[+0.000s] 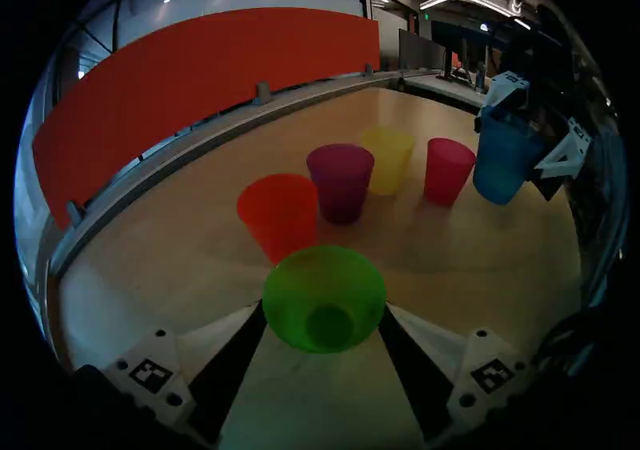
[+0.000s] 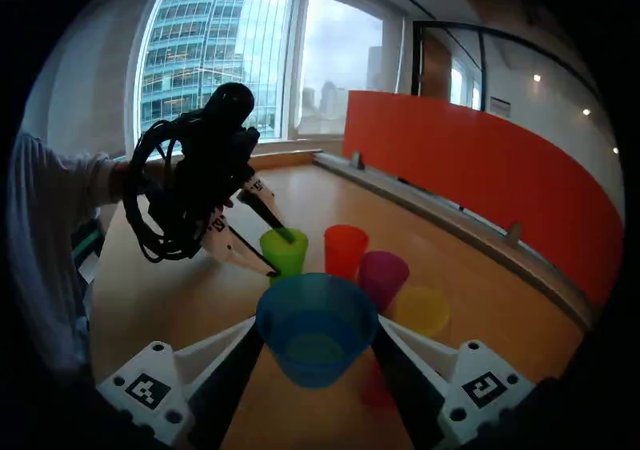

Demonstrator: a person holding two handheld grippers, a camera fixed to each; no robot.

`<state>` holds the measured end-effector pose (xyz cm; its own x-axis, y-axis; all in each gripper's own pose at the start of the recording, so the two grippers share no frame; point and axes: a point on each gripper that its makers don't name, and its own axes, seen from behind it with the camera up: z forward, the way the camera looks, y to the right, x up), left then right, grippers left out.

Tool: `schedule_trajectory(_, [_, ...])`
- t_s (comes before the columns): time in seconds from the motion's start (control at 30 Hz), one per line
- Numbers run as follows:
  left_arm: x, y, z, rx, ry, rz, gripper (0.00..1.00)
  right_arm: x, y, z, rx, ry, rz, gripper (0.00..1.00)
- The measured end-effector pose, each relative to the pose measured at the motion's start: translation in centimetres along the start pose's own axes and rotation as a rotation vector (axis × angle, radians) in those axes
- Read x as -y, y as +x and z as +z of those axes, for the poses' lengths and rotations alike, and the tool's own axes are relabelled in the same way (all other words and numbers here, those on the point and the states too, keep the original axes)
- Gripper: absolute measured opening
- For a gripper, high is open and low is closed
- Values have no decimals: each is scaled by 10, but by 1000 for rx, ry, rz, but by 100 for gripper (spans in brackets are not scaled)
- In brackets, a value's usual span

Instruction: Pour water

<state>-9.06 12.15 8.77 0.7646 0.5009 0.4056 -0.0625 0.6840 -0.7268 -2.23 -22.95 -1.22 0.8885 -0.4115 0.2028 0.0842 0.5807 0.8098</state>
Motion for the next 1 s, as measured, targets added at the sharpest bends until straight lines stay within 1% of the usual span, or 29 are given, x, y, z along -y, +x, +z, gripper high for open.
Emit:
schedule_trajectory(0.07, [0, 1, 0, -5, -1, -10, 86, -1, 1, -2, -7, -4, 5, 91])
schedule_trajectory(0.27, [1, 3, -3, -13, 7, -20, 85, -4, 4, -6, -21, -11, 20, 91])
schedule_trajectory(0.4, [-1, 11, -11, -41, 7, -29, 84, -6, 7, -11, -31, -17, 24, 91])
schedule_trajectory(0.7, [-8, 39, -38, -147, 19, -58, 85, -7, 20, -22, -68, -38, 31, 91])
schedule_trajectory(1.0, [-21, 65, -68, -244, 34, -59, 85, -8, 33, -34, -109, -68, 37, 91])
